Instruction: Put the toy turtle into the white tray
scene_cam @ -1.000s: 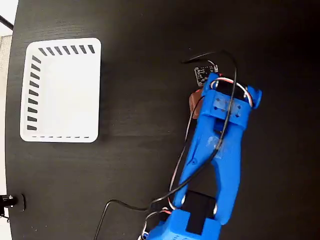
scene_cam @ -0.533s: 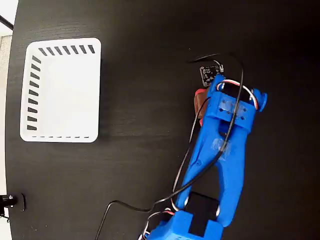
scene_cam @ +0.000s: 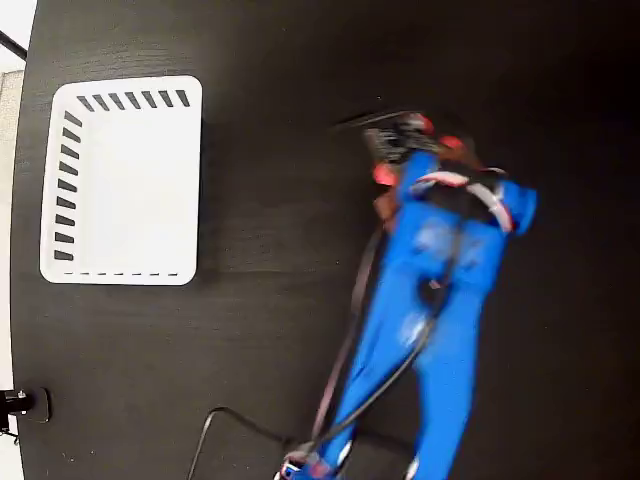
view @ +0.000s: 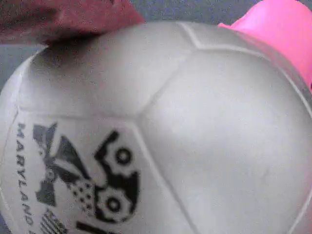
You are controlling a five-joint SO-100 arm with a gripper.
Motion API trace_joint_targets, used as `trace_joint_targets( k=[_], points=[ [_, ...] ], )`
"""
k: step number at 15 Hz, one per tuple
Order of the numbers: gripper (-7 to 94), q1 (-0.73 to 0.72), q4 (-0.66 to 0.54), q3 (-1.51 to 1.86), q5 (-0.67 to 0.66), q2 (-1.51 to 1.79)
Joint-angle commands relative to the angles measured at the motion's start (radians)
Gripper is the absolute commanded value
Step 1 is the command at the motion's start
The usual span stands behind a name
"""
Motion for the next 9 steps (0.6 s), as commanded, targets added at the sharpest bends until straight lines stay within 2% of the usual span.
trace_joint_targets(
  k=[1,4,9],
  points=[
    [0,-0.106,0.083,-0.118,-0.091,0.268],
    [0,-0.311,0.193,-0.247,-0.201,0.368],
    [0,-0.614,0.221,-0.249,-0.322,0.405]
  ],
)
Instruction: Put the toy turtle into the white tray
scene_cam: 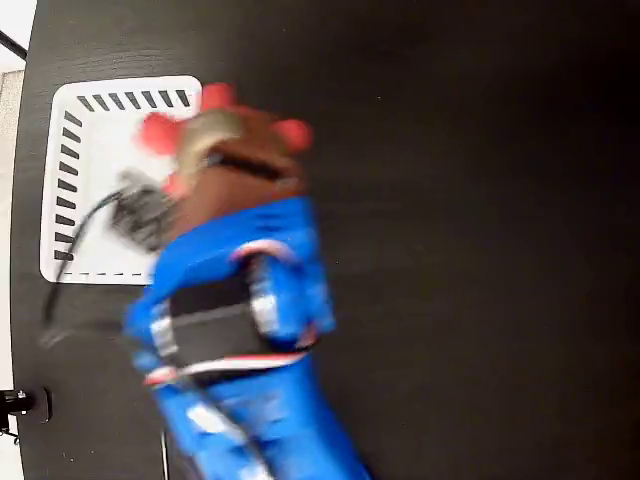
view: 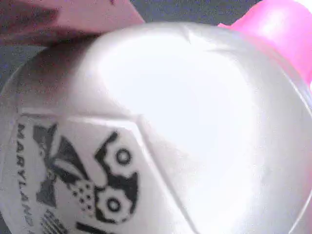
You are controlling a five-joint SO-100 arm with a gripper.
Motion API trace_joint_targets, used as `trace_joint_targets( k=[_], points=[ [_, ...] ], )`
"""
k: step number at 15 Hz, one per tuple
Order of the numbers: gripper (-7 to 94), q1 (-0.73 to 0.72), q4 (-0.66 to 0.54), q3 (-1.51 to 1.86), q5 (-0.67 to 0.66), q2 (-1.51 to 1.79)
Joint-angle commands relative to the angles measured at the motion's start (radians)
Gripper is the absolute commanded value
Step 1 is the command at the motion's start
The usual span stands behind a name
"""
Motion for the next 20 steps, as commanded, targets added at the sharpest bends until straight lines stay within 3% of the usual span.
trace_joint_targets(
  k=[1,5,12,13,15,20],
  points=[
    [0,-0.138,0.017,-0.038,-0.064,0.064],
    [0,-0.253,0.012,-0.112,-0.150,-0.120],
    [1,-0.267,-0.127,-0.236,-0.207,-0.391],
    [5,-0.275,-0.129,-0.275,-0.204,-0.430],
    [0,-0.285,-0.124,-0.342,-0.192,-0.503],
    [0,-0.313,-0.130,-0.359,-0.192,-0.595]
  ],
)
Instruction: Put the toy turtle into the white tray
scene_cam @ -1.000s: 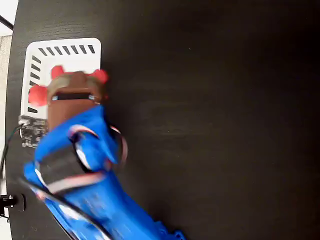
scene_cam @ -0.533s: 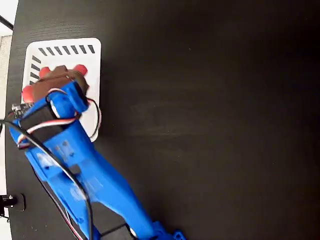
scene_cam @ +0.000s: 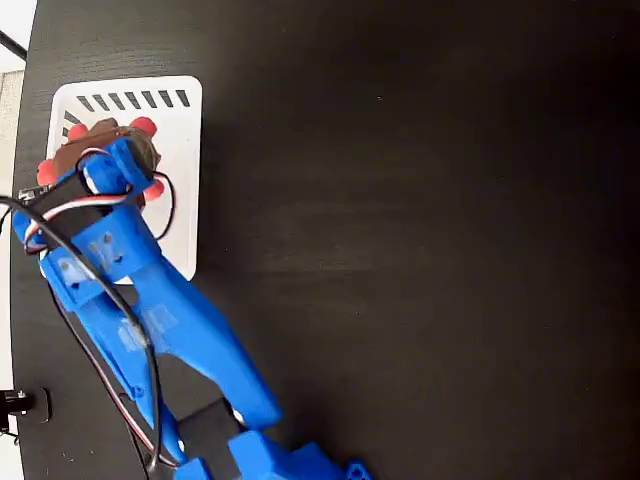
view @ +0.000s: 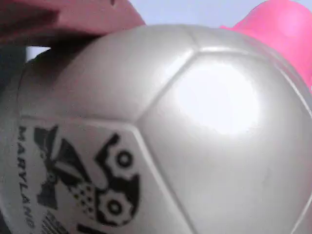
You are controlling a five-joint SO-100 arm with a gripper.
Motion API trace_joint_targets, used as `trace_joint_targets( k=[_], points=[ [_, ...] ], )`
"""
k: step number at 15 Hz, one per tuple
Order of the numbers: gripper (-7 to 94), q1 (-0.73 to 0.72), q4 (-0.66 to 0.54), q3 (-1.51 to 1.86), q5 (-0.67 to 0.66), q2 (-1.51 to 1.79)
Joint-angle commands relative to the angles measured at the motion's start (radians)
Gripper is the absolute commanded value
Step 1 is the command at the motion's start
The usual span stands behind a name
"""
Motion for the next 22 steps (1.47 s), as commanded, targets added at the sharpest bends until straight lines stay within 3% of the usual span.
trace_joint_targets(
  k=[1,3,5,6,8,10,11,17,18,19,20,21,22],
  points=[
    [0,-0.032,-0.002,-0.060,0.014,0.011],
    [0,-0.041,-0.002,-0.060,0.017,-0.017],
    [8,-0.046,-0.002,-0.058,0.026,-0.023],
    [16,-0.046,0.006,-0.063,0.028,-0.023],
    [42,-0.046,0.025,-0.066,0.029,-0.023],
    [58,-0.046,0.028,-0.034,0.037,-0.020],
    [61,-0.048,0.028,-0.020,0.035,-0.017],
    [60,-0.043,0.051,-0.015,0.028,0.017],
    [53,-0.031,0.051,-0.023,0.031,0.048],
    [39,-0.017,0.055,-0.032,0.034,0.094],
    [13,0.005,0.058,-0.037,0.044,0.153],
    [3,0.026,0.066,-0.035,0.041,0.225],
    [0,0.051,0.066,-0.023,0.037,0.298]
  ],
)
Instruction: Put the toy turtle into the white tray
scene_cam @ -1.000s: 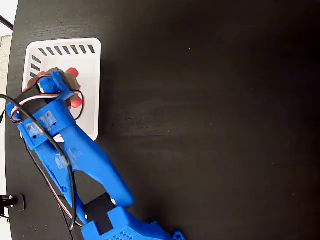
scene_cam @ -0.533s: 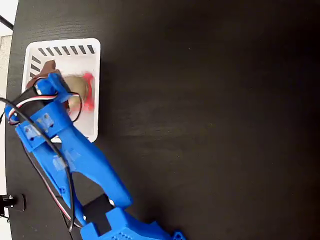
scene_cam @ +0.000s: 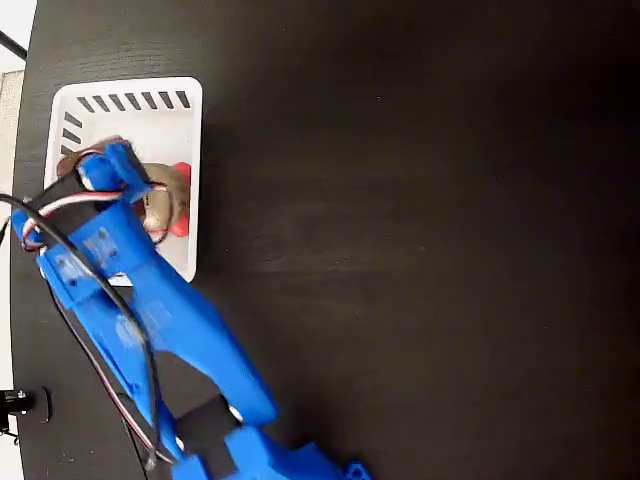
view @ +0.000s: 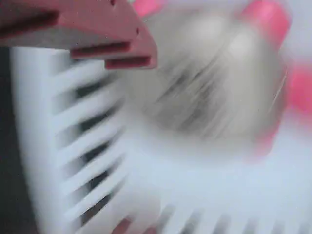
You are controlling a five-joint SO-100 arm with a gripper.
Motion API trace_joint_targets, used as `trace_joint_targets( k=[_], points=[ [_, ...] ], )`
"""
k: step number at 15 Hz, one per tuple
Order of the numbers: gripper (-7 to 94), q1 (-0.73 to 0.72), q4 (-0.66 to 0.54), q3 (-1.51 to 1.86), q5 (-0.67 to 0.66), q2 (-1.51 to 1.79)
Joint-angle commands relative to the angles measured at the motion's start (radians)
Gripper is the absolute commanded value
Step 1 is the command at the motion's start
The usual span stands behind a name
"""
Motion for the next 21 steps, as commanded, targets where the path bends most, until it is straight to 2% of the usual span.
trace_joint_targets(
  k=[1,4,8,13,17,21],
  points=[
    [0,0.040,0.002,0.026,-0.002,0.301],
    [0,0.092,-0.123,0.350,-0.029,0.604],
    [0,0.130,-0.436,1.008,-0.097,1.089],
    [0,0.213,-0.736,1.671,-0.201,1.540],
    [0,0.262,-0.781,1.967,-0.239,1.813],
    [0,0.319,-0.716,2.092,-0.195,1.987]
  ],
)
